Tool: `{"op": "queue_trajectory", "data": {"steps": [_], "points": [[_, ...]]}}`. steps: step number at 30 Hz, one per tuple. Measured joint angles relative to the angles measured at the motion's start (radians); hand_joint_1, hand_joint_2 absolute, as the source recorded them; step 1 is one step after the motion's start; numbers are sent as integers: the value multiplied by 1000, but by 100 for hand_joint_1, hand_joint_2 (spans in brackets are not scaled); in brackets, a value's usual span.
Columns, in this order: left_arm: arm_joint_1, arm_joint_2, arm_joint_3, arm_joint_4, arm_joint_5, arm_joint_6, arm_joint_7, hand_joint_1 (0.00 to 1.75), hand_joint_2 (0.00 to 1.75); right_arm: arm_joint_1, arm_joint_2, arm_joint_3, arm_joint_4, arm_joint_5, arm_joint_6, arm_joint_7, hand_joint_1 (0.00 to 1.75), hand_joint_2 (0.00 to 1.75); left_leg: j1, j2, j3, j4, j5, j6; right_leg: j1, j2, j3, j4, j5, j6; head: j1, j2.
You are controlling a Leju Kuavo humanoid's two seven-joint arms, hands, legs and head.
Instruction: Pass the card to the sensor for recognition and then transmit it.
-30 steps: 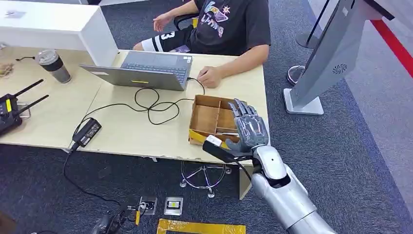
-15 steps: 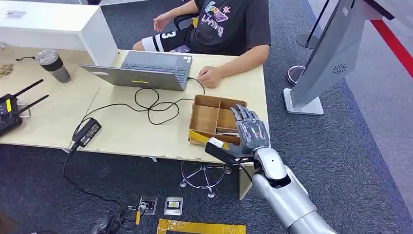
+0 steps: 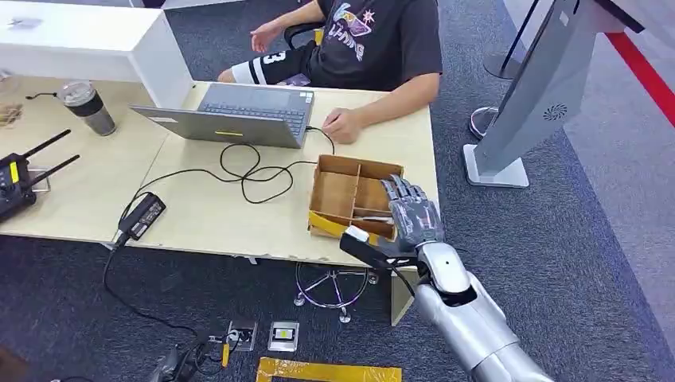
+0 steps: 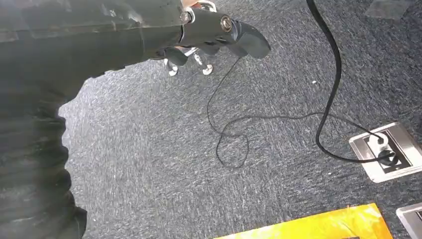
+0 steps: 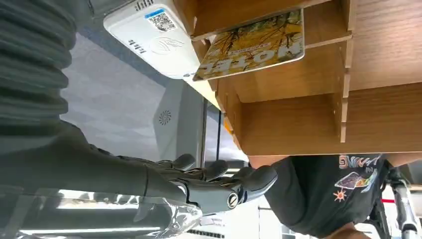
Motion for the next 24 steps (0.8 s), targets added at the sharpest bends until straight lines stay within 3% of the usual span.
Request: {"op": "queue_trajectory", "data": {"steps": [2, 6, 9, 11, 13, 16, 19, 24], "points": [[0, 0, 0, 0, 4, 0, 0, 0, 175, -3, 0, 0, 8, -1, -3, -1, 26, 175, 0, 0, 0, 0, 0, 0, 0, 0, 0, 0, 0, 0, 0, 0], [0, 0, 0, 0, 10, 1, 0, 0, 175, -8, 0, 0, 19, -4, -10, -10, 56, 175, 0, 0, 0, 0, 0, 0, 0, 0, 0, 0, 0, 0, 0, 0], [0, 0, 0, 0, 14, 2, 0, 0, 175, -12, 2, 0, 29, -5, -14, -12, 54, 175, 0, 0, 0, 0, 0, 0, 0, 0, 0, 0, 0, 0, 0, 0], [0, 0, 0, 0, 14, 3, 0, 0, 175, -14, 3, 0, 34, -6, -17, -12, 84, 175, 0, 0, 0, 0, 0, 0, 0, 0, 0, 0, 0, 0, 0, 0], [-1, 0, 0, 0, 14, 3, 0, 0, 175, -16, 3, 0, 40, -7, -21, -12, 99, 175, 0, 0, 0, 0, 0, 0, 0, 0, 0, 0, 0, 0, 0, 0], [-3, 0, 0, 0, 13, 2, 0, 0, 175, -18, 3, 0, 48, -9, -22, -12, 101, 175, 0, 0, 0, 0, 0, 0, 0, 0, 0, 0, 0, 0, 0, 0], [-6, 0, 0, 0, 12, 2, 0, 0, 175, -19, 3, 0, 55, -11, -23, -13, 119, 175, 0, 0, 0, 0, 0, 0, 0, 0, 0, 0, 0, 0, 0, 0], [-11, 0, 0, 0, 11, 2, 0, 0, 175, -23, 3, 0, 66, -11, -27, -20, 126, 175, 0, 0, 0, 0, 0, 0, 0, 0, 0, 0, 0, 0, 0, 0]]}}
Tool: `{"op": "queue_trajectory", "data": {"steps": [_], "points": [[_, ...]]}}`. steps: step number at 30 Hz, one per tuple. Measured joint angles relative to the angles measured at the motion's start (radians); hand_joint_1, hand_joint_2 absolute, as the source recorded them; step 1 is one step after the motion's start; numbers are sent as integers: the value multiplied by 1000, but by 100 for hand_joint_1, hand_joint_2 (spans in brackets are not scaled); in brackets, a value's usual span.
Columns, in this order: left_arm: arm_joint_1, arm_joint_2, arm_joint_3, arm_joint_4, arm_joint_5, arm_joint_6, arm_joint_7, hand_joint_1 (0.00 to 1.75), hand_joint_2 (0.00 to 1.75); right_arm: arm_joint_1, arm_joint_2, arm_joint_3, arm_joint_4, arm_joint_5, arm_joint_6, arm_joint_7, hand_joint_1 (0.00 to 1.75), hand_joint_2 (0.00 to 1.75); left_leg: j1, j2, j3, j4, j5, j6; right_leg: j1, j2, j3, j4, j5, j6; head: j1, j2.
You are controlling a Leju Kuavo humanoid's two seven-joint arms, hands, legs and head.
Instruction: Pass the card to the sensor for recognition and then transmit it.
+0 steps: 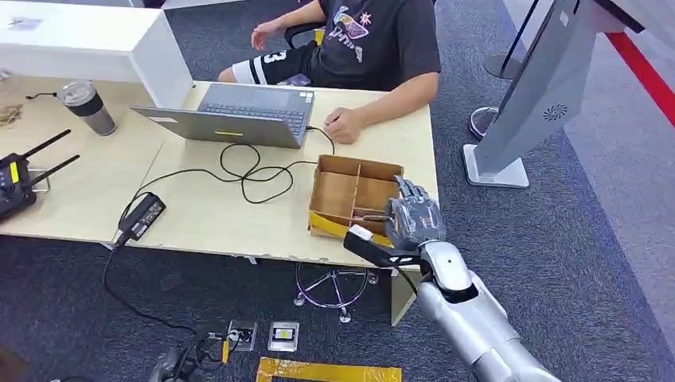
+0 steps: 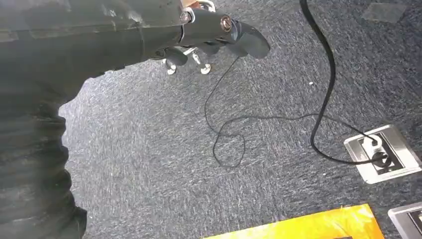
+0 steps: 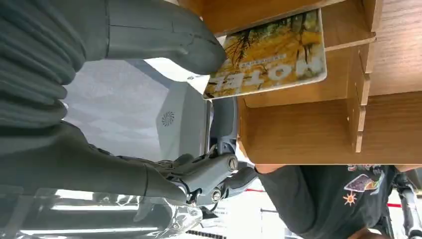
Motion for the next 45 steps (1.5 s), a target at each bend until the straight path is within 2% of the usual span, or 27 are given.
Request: {"op": "queue_trajectory", "data": {"steps": [1, 4, 5, 7, 8, 9, 11, 12, 16, 20, 24, 35, 39, 43, 45], "points": [[-1, 0, 0, 0, 0, 0, 0, 0, 175, -1, 0, 0, 2, 0, 0, -1, 120, 175, 0, 0, 0, 0, 0, 0, 0, 0, 0, 0, 0, 0, 0, 0], [-3, 0, 0, 0, -3, -1, 0, 0, 175, -3, 0, 0, 6, 0, 0, -2, 120, 175, 0, 0, 0, 0, 0, 0, 0, 0, 0, 0, 0, 0, 0, 0], [-4, 0, 0, 0, -3, -1, 0, 0, 175, -4, 0, 0, 8, 0, -1, -2, 129, 175, 0, 0, 0, 0, 0, 0, 0, 0, 0, 0, 0, 0, 0, 0], [-5, 0, 0, 0, -5, -2, 0, 0, 175, -6, 2, 0, 12, -3, -1, -4, 131, 175, 0, 0, 0, 0, 0, 0, 0, 0, 0, 0, 0, 0, 0, 0], [-5, 0, 0, 0, -5, -2, 0, 0, 175, -7, 3, 0, 14, -3, -1, -4, 126, 175, 0, 0, 0, 0, 0, 0, 0, 0, 0, 0, 0, 0, 0, 0], [-6, 0, 0, 0, -5, -2, 0, 0, 175, -8, 3, 0, 14, -3, -1, -5, 117, 175, 0, 0, 0, 0, 0, 0, 0, 0, 0, 0, 0, 0, 0, 0], [-7, 0, 0, 0, -6, -2, 0, 0, 175, -9, 8, 0, 19, -4, -1, -5, 82, 175, 0, 0, 0, 0, 0, 0, 0, 0, 0, 0, 0, 0, 0, 0], [-7, 0, 0, 0, -6, -2, 0, 0, 175, -9, 9, 0, 20, -4, -1, -5, 82, 175, 0, 0, 0, 0, 0, 0, 0, 0, 0, 0, 0, 0, 0, 0], [-8, 0, -3, 0, -6, -2, 0, 0, 175, -12, 10, 0, 26, -4, -1, -5, 28, 175, 0, 0, 0, 0, 0, 0, 0, 0, 0, 0, 0, 0, 0, 0], [-9, 0, -3, 0, -6, -2, 0, 0, 175, -13, 15, 0, 29, -4, 0, -5, 12, 175, 0, 0, 0, 0, 0, 0, 0, 0, 0, 0, 0, 0, 0, 0], [-9, 0, -3, 0, -6, -2, 0, 0, 175, -15, 17, 0, 34, -4, 0, -5, 9, 175, 0, 0, 0, 0, 0, 0, 0, 0, 0, 0, 0, 0, 0, 0], [-9, -1, -3, 0, -6, -2, 0, 0, 175, -16, 19, 0, 37, -3, 0, -5, 14, 175, 0, 0, 0, 0, 0, 0, 0, 0, 0, 0, 0, 0, 0, 0], [-9, -1, -3, 0, -6, -2, 0, 0, 175, -16, 19, 0, 37, -3, 0, -5, 28, 175, 0, 0, 0, 0, 0, 0, 0, 0, 0, 0, 0, 0, 0, 0], [-9, -1, -3, 0, -6, -2, 0, 0, 175, -16, 19, 0, 37, -3, 2, -8, 54, 175, 0, 0, 0, 0, 0, 0, 0, 0, 0, 0, 0, 0, 0, 0], [-9, -1, -3, 0, -6, -2, 0, 0, 175, -17, 20, 0, 37, -4, 3, -10, 58, 175, 0, 0, 0, 0, 0, 0, 0, 0, 0, 0, 0, 0, 0, 0]]}}
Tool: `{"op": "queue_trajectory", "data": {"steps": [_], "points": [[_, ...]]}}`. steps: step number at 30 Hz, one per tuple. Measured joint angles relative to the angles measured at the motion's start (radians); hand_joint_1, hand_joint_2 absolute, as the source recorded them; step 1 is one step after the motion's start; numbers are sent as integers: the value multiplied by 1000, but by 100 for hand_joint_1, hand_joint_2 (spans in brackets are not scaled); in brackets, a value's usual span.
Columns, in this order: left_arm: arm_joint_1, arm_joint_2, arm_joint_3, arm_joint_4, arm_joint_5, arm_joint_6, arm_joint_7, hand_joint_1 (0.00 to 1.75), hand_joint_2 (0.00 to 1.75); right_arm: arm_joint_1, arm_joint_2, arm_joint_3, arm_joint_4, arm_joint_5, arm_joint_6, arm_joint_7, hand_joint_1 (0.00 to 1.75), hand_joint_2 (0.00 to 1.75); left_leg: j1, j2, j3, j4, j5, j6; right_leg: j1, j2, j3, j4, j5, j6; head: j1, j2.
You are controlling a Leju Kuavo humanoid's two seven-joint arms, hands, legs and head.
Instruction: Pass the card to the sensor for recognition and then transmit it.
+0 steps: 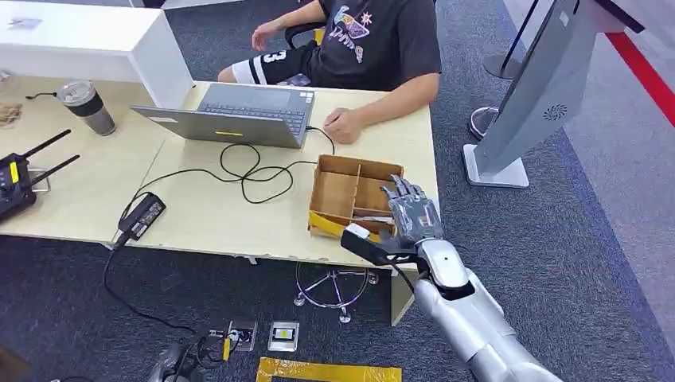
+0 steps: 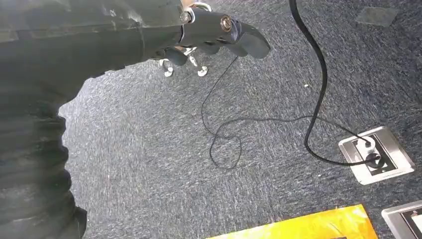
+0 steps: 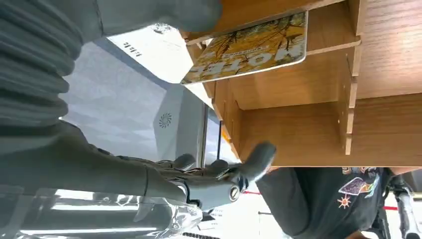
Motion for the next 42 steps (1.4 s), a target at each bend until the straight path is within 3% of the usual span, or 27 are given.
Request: {"op": "queue_trajectory", "data": {"steps": [12, 17, 25, 26, 27, 28, 33, 42], "points": [[0, 0, 0, 0, 1, 1, 0, 0, 175, -3, 19, 0, 0, -8, 9, -15, 68, 175, 0, 0, 0, 0, 0, 0, 0, 0, 0, 0, 0, 0, 0, 0], [0, 0, 0, 0, 2, 2, 0, 0, 175, -7, 29, 1, 0, -12, 16, -19, 89, 175, 0, 0, 0, 0, 0, 0, 0, 0, 0, 0, 0, 0, 0, 0], [0, -1, 0, 0, 3, 2, 0, 0, 175, -8, 39, 2, -1, -18, 21, -23, 89, 175, 0, 0, 0, 0, 0, 0, 0, 0, 0, 0, 0, 0, 0, 0], [0, -1, 0, 0, 3, 2, 0, 0, 175, -8, 39, 2, -1, -19, 21, -23, 93, 175, 0, 0, 0, 0, 0, 0, 0, 0, 0, 0, 0, 0, 0, 0], [0, -2, 0, 0, 3, 2, 0, 0, 175, -8, 40, 2, -1, -19, 21, -23, 112, 175, 0, 0, 0, 0, 0, 0, 0, 0, 0, 0, 0, 0, 0, 0], [0, -2, 0, 0, 3, 2, 0, 0, 175, -8, 41, 2, -1, -19, 21, -23, 154, 175, 0, 0, 0, 0, 0, 0, 0, 0, 0, 0, 0, 0, 0, 0], [0, -3, 0, 0, 3, 2, 0, 0, 175, -8, 44, 2, -1, -19, 22, -23, 175, 175, 0, 0, 0, 0, 0, 0, 0, 0, 0, 0, 0, 0, 0, 0], [0, -3, 0, 0, 3, 2, 0, 0, 175, -9, 46, 2, -2, -19, 40, -23, 175, 175, 0, 0, 0, 0, 0, 0, 0, 0, 0, 0, 0, 0, 0, 0]]}}
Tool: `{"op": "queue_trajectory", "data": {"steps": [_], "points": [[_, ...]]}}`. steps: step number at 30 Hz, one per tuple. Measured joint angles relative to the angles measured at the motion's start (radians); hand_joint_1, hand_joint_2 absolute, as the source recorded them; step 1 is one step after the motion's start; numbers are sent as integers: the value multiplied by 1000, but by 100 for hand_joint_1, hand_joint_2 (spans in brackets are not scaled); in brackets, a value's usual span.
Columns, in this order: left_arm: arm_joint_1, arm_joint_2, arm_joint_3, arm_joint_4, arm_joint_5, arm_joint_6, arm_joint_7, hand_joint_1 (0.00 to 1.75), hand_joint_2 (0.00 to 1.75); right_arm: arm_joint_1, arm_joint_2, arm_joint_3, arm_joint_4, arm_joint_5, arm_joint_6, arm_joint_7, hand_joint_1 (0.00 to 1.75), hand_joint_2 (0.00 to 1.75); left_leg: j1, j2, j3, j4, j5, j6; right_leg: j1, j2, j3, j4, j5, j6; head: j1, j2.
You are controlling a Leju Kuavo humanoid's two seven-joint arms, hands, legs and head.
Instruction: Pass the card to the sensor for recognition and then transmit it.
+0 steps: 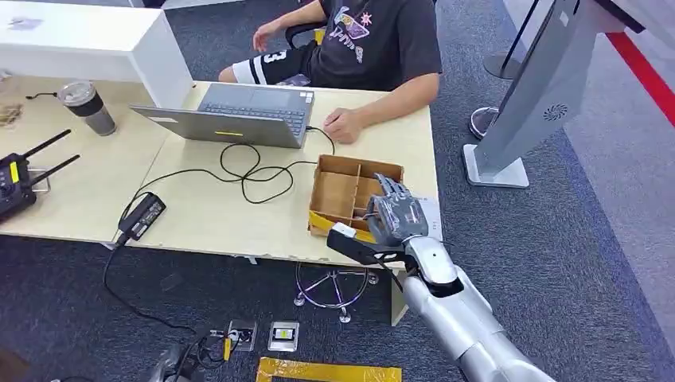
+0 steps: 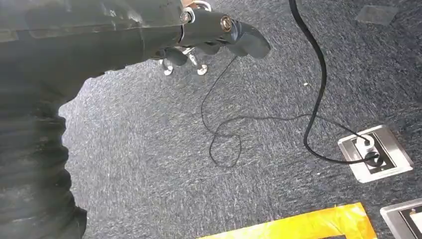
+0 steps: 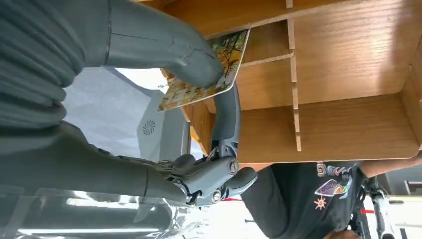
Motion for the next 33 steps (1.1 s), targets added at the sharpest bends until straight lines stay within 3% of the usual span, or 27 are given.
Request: {"op": "queue_trajectory", "data": {"steps": [20, 33], "points": [[0, 1, 0, 0, 1, 0, 0, 0, 175, -24, -10, 0, -42, -23, -10, 21, 175, 175, 0, 0, 0, 0, 0, 0, 0, 0, 0, 0, 0, 0, 0, 0], [1, 1, 0, 0, 4, 2, 0, 0, 175, -119, -91, -87, -370, -36, 18, 42, 175, 175, 0, 0, 1, 1, 0, 0, 0, 1, 0, 0, 0, 0, 0, 0]]}}
